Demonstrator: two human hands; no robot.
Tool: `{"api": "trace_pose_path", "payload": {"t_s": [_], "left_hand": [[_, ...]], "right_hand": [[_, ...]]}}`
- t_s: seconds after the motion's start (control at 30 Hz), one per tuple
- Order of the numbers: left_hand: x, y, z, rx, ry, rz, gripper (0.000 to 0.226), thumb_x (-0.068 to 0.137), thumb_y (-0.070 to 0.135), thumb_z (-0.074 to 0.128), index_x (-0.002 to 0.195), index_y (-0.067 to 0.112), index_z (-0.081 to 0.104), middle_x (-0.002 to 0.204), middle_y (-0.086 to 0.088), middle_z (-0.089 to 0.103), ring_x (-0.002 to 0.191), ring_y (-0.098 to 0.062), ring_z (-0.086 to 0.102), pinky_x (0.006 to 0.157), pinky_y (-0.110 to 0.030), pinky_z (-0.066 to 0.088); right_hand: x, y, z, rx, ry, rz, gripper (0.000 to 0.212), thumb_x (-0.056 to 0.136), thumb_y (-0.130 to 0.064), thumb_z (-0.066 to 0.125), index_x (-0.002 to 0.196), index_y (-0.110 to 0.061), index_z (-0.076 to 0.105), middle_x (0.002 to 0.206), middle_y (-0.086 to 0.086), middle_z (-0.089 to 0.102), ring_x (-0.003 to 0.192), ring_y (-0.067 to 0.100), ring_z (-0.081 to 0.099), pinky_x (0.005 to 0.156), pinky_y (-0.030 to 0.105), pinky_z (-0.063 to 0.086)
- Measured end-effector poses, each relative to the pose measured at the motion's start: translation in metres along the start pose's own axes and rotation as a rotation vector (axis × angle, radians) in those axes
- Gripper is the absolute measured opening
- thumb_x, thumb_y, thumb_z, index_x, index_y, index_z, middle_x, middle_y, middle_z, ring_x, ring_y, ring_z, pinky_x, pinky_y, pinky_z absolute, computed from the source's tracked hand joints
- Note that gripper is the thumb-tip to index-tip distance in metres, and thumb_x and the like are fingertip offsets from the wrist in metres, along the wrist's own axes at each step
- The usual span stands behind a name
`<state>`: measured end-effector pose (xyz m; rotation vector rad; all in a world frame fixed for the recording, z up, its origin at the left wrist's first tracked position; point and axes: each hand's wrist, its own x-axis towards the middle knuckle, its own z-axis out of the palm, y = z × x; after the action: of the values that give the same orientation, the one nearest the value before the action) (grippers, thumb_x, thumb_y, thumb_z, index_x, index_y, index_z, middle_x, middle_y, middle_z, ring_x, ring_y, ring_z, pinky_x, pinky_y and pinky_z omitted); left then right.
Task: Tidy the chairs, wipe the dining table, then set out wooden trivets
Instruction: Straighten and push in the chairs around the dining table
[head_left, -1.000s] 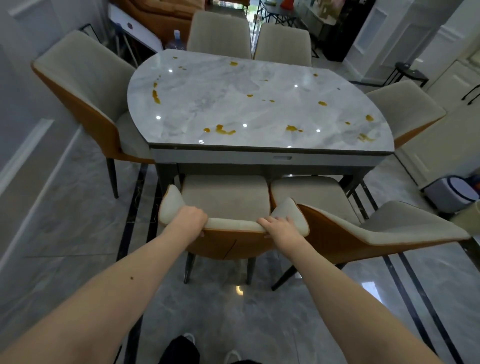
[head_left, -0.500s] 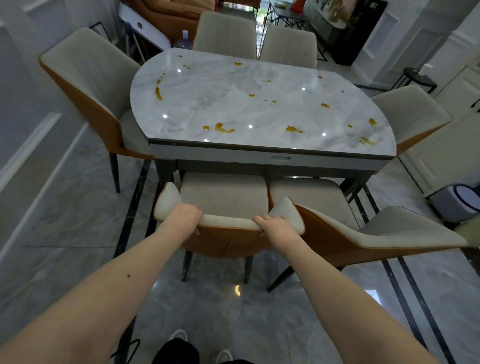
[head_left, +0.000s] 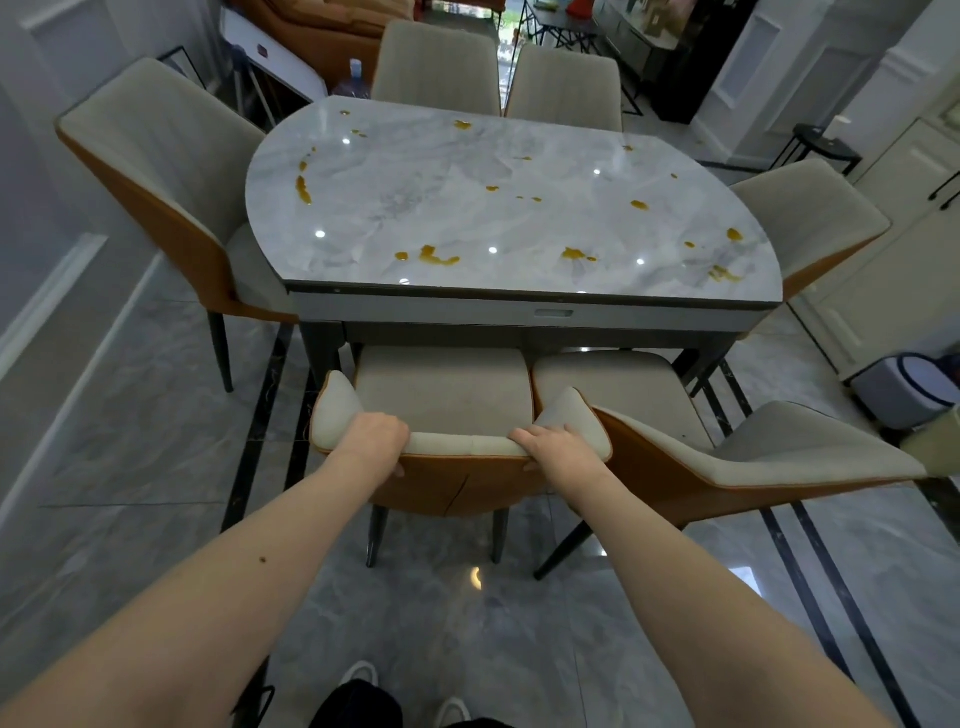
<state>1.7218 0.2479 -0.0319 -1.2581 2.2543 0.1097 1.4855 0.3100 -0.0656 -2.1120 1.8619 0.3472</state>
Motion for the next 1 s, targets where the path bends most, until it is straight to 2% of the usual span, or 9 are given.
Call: {"api": "trace_pose_path", "payload": {"t_s": [0.17,0.37,0.63,0.77,0.87,1.0], "left_hand": [[0.0,0.015,-0.008,-0.096,0.064,0.06,0.045,0.087,0.042,0.064,0.121,0.014,0.053,0.114,-0.005,0.061,0.105,-0.022,0.06,0.088,-0.032,0.049],[0.006,0.079,-0.042,-0.103,0.156,0.25,0.044,0.09,0.037,0.059,0.124,0.012,0.048,0.125,-0.01,0.056,0.114,-0.028,0.055,0.091,-0.037,0.045],[0.019,0.221,-0.091,-0.25,0.273,0.307,0.047,0.088,0.038,0.062,0.127,0.017,0.044,0.118,-0.005,0.059,0.104,-0.02,0.059,0.088,-0.034,0.051],[0.023,0.313,-0.103,-0.326,0.324,0.373,0.064,0.085,0.04,0.065,0.137,0.017,0.038,0.134,-0.006,0.05,0.123,-0.023,0.048,0.103,-0.04,0.042],[0.031,0.368,-0.103,-0.242,0.361,0.375,0.071,0.084,0.04,0.066,0.14,0.013,0.032,0.139,-0.009,0.044,0.128,-0.026,0.041,0.11,-0.04,0.033],[0.048,0.405,-0.101,-0.198,0.382,0.268,0.068,0.087,0.037,0.063,0.14,0.01,0.032,0.137,-0.01,0.046,0.125,-0.028,0.043,0.108,-0.038,0.032]], "right_hand": [[-0.01,0.002,-0.009,0.059,0.012,0.03,0.038,0.091,-0.024,0.061,0.126,-0.023,0.046,0.119,0.003,0.057,0.111,0.024,0.055,0.099,0.039,0.042],[-0.047,0.038,-0.015,0.021,0.128,0.104,0.049,0.088,-0.022,0.063,0.133,-0.022,0.045,0.13,0.002,0.054,0.12,0.022,0.051,0.103,0.038,0.039],[-0.119,0.165,-0.002,0.025,0.268,0.16,0.046,0.09,-0.031,0.061,0.133,-0.024,0.047,0.129,0.0,0.056,0.119,0.02,0.052,0.1,0.035,0.04],[-0.171,0.238,0.011,0.056,0.338,0.16,0.047,0.087,-0.035,0.063,0.131,-0.026,0.048,0.126,-0.003,0.057,0.119,0.017,0.051,0.103,0.035,0.038],[-0.208,0.289,0.021,0.031,0.315,0.182,0.049,0.085,-0.037,0.065,0.129,-0.024,0.048,0.129,-0.001,0.055,0.123,0.019,0.048,0.108,0.035,0.032],[-0.23,0.336,0.023,-0.003,0.202,0.219,0.056,0.09,-0.028,0.062,0.141,-0.024,0.038,0.143,-0.001,0.043,0.134,0.02,0.036,0.115,0.039,0.023]]}}
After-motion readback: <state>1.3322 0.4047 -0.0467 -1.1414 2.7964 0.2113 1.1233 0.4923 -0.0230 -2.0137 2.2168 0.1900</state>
